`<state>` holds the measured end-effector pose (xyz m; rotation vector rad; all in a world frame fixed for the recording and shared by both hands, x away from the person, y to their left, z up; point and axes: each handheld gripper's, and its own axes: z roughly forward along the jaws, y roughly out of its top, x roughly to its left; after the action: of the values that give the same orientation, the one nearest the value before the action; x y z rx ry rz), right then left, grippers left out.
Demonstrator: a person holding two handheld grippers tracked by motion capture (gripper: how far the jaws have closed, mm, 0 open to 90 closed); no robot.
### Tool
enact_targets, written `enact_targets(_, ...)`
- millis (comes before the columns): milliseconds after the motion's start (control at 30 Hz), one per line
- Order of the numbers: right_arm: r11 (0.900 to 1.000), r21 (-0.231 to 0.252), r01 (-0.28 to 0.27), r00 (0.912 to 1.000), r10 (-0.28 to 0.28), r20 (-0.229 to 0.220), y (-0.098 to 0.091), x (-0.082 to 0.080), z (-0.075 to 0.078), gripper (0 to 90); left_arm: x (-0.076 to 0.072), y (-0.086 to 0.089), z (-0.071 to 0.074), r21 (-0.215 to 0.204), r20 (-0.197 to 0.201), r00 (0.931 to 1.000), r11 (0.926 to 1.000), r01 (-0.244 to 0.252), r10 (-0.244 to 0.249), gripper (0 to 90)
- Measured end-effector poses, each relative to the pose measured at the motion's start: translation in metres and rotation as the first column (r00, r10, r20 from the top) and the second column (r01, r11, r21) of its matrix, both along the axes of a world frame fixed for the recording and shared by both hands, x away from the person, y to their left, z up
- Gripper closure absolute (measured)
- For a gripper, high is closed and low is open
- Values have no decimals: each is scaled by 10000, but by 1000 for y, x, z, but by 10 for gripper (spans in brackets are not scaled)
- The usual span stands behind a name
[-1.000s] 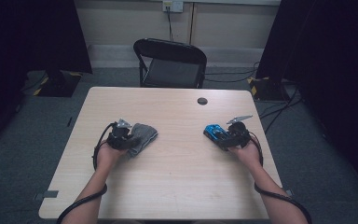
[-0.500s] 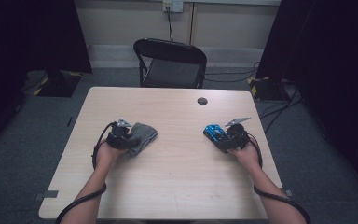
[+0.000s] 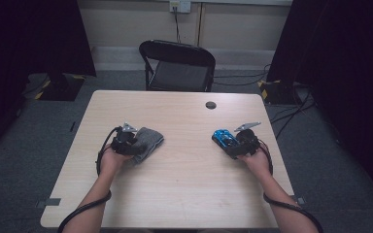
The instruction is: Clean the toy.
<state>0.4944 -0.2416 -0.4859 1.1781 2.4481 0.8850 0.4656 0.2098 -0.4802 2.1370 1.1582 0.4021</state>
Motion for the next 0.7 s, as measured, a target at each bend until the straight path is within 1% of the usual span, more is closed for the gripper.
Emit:
enact_targets(67,10000,0,19,9999,-19,119,0,0,2,220,-1,0,-1,-80,-8,10000,10000,-22,22,348)
enact_targets(133,10000,86,-22,9999,21,128,0,0,3,213,-1,1,-2,-108,-7,9999,9999,-129,129,316)
enact_targets(200,9999,100,-12,9999,11,153,0,0,4,210,-1,1,-2,-102,-18,9999,9999,-132,132,300)
enact_targets(300,9998,205,-89,9998,85,168,0,-2,7,199,0,0,0,24,9,9999,9999,-111,111,257)
enact_targets(367,9997,261,-40,9997,33,257,0,-2,8,186,1,-1,1,-10,26,9999,9999,-141,141,233)
enact_targets(400,9997,261,-40,9997,33,257,0,-2,8,186,1,-1,1,0,57,9999,9999,-159,159,233)
enact_targets(433,9995,312,10,9996,-19,290,-1,-2,9,180,1,-1,2,-7,-9,9999,9999,-170,170,221)
enact_targets(467,9992,394,24,9994,-38,343,-1,-3,11,174,1,-1,4,-50,37,9999,9999,-147,147,210)
enact_targets(533,9992,410,1,9994,-16,348,-2,-3,12,165,1,-2,5,-52,94,9998,9998,-189,189,207)
enact_targets(567,9990,441,-31,9994,15,353,-2,-3,13,164,1,-2,5,-119,78,9998,9998,-177,178,203)
enact_targets(633,9988,485,-27,9993,8,376,-3,-3,15,159,0,-3,7,-71,92,9998,9999,-153,153,186)
enact_targets(700,9986,521,-30,9990,6,455,-3,-3,17,150,0,-3,8,-117,142,9998,9998,-163,164,163)
